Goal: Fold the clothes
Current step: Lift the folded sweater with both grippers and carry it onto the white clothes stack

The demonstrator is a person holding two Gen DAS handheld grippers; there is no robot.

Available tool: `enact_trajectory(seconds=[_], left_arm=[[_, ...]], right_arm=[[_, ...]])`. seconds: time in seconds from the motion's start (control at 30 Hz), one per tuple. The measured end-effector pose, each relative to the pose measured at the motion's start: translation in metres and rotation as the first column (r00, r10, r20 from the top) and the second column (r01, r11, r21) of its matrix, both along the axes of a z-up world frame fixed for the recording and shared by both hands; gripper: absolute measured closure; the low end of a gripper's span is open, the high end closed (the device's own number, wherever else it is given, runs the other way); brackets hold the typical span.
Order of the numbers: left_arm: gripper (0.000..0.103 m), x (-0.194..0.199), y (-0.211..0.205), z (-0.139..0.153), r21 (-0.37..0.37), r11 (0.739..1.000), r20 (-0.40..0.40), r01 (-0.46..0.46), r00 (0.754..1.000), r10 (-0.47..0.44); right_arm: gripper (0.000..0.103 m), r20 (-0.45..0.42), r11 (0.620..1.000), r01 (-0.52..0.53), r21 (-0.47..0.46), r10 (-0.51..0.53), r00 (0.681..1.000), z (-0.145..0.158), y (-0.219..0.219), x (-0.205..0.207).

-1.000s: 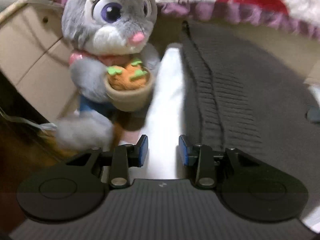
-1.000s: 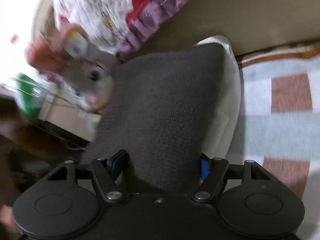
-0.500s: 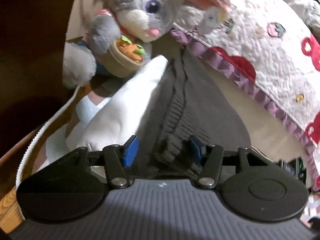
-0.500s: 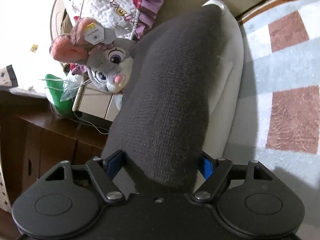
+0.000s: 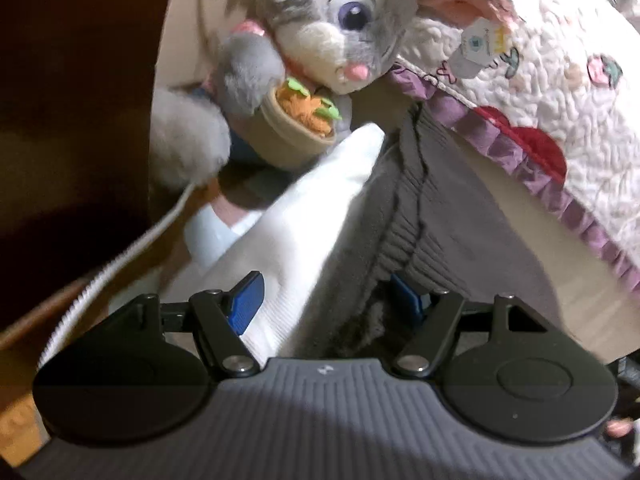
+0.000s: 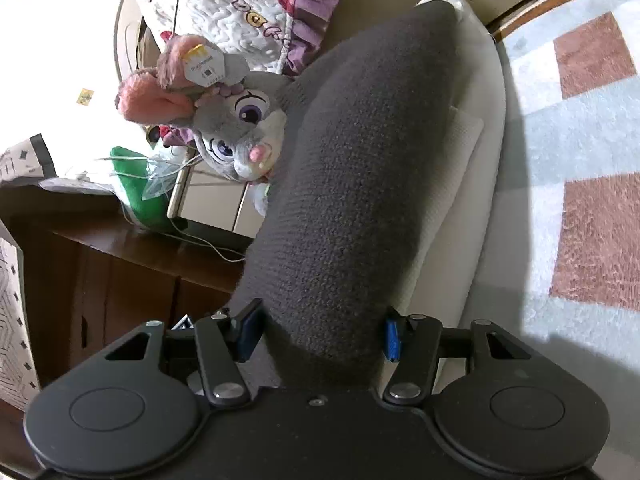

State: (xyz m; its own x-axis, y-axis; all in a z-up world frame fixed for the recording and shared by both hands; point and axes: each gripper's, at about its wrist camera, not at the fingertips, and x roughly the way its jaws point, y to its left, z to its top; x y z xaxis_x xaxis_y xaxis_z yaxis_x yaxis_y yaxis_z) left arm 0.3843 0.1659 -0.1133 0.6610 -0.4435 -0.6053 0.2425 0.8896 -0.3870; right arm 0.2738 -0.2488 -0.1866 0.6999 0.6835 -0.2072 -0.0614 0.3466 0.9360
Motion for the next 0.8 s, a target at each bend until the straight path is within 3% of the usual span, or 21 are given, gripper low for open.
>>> enact_trajectory(seconds=[0.03,0.2,0.27,0.33,0.37,0.4,0.43,0.5,0.57,0.67,0.77,0.8], left_arm=[[0.034,-0.001,-0.001,-0.001,0.004,1.0,0.006,-0.002,1.0,0.002],[0.027,-0.004,0.007,-0.016,-0.134,0.99,-0.071,-0.039,0.997,0.029],[0.023,0.0,0.014,-0.029,-0.242,0.968,-0.157,-0.067,0.987,0.029],[0.02,0.006,0.022,-0.045,-0.371,0.92,-0.262,-0.129,0.965,0.03],[0.02,0.006,0.024,-0.049,-0.408,0.896,-0.299,-0.177,0.953,0.052],[0.028,0.005,0.021,-0.047,-0.411,0.89,-0.301,-0.198,0.951,0.073],[0.035,0.004,0.014,-0.041,-0.374,0.913,-0.267,-0.165,0.962,0.065],[0.064,0.003,-0.002,-0.025,-0.281,0.954,-0.194,-0.099,0.98,0.045],[0.072,0.002,-0.019,0.0,-0.118,0.992,-0.102,-0.036,0.995,0.024],[0.076,0.011,-0.029,0.044,0.041,0.999,-0.026,-0.035,0.999,0.036],[0.077,0.022,-0.031,0.077,0.148,0.988,0.041,-0.038,0.999,0.033],[0.077,0.026,-0.032,0.086,0.185,0.982,0.061,-0.038,0.998,0.027]], right_arm=[[0.04,0.006,1.0,-0.007,0.002,0.007,1.0,0.001,0.0,0.0],[0.04,-0.001,0.99,-0.01,0.138,0.01,1.0,-0.003,-0.005,-0.004],[0.04,-0.005,0.996,-0.031,0.088,0.031,0.999,0.001,-0.002,-0.002],[0.037,-0.001,0.996,-0.067,-0.054,0.067,0.998,0.009,0.007,0.001],[0.036,0.0,0.99,-0.085,-0.108,0.086,0.996,0.011,0.012,0.002],[0.035,0.001,0.985,-0.1,-0.143,0.101,0.995,0.012,0.017,0.002],[0.035,0.002,0.981,-0.106,-0.16,0.108,0.994,0.011,0.021,0.002],[0.033,0.001,0.981,-0.081,-0.178,0.083,0.997,0.01,0.026,0.001],[0.035,-0.01,0.983,-0.051,-0.179,0.05,0.999,0.01,0.027,0.004],[0.075,0.036,0.993,-0.096,-0.068,0.099,0.994,0.025,0.023,0.01],[0.078,0.064,0.984,-0.119,0.13,0.112,0.992,0.042,0.017,0.014],[0.078,0.073,0.98,-0.129,0.152,0.119,0.99,0.05,0.021,0.017]])
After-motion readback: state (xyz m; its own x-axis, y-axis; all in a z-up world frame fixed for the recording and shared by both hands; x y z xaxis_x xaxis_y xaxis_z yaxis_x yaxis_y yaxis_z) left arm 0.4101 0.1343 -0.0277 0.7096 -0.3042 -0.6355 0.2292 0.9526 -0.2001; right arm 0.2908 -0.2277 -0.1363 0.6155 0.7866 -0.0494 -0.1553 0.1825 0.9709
